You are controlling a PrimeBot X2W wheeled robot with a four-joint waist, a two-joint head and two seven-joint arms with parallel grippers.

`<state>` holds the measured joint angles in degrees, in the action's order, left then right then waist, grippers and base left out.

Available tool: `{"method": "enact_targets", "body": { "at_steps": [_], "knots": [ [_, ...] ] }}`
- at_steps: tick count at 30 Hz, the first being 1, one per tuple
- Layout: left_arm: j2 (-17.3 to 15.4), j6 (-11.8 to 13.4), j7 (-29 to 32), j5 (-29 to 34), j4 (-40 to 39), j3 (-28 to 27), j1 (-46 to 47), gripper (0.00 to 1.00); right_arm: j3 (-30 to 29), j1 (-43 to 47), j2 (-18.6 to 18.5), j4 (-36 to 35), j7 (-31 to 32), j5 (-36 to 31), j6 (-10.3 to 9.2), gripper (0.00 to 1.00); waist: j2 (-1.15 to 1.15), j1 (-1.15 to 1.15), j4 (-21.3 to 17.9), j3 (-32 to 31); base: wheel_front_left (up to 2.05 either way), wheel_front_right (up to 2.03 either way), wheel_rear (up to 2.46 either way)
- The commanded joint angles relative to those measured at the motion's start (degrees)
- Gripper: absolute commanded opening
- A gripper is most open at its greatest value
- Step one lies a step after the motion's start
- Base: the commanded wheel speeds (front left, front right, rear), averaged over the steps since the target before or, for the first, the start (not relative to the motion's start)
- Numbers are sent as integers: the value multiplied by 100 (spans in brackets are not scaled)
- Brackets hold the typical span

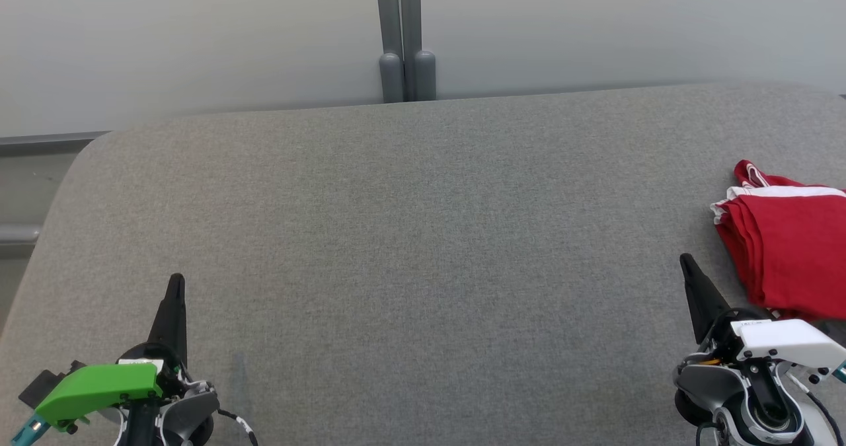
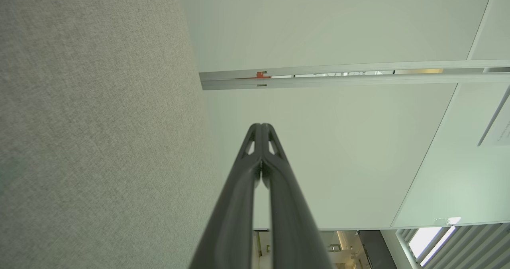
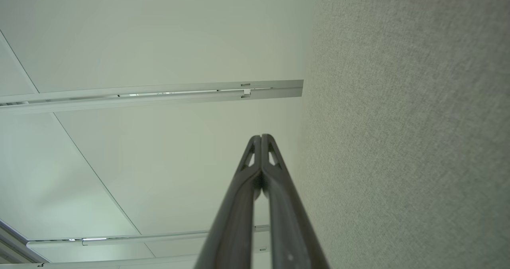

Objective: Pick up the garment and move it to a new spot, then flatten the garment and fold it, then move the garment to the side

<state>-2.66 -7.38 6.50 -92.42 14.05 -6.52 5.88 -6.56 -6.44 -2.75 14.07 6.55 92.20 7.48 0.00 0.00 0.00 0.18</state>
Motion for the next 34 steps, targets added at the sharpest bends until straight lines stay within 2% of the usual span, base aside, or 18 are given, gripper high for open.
{"method": "enact_targets", "body": {
  "at_steps": [1,34],
  "knots": [
    [-40,-33,25,-2,-11,-14,65,0,-7,57,-24,-31,17,40,3,0,0,0,0,0,0,0,0],
    [-40,-34,24,-2,-12,-14,65,0,-7,57,-24,-31,17,41,3,0,0,0,0,0,0,0,0]
  ]
}}
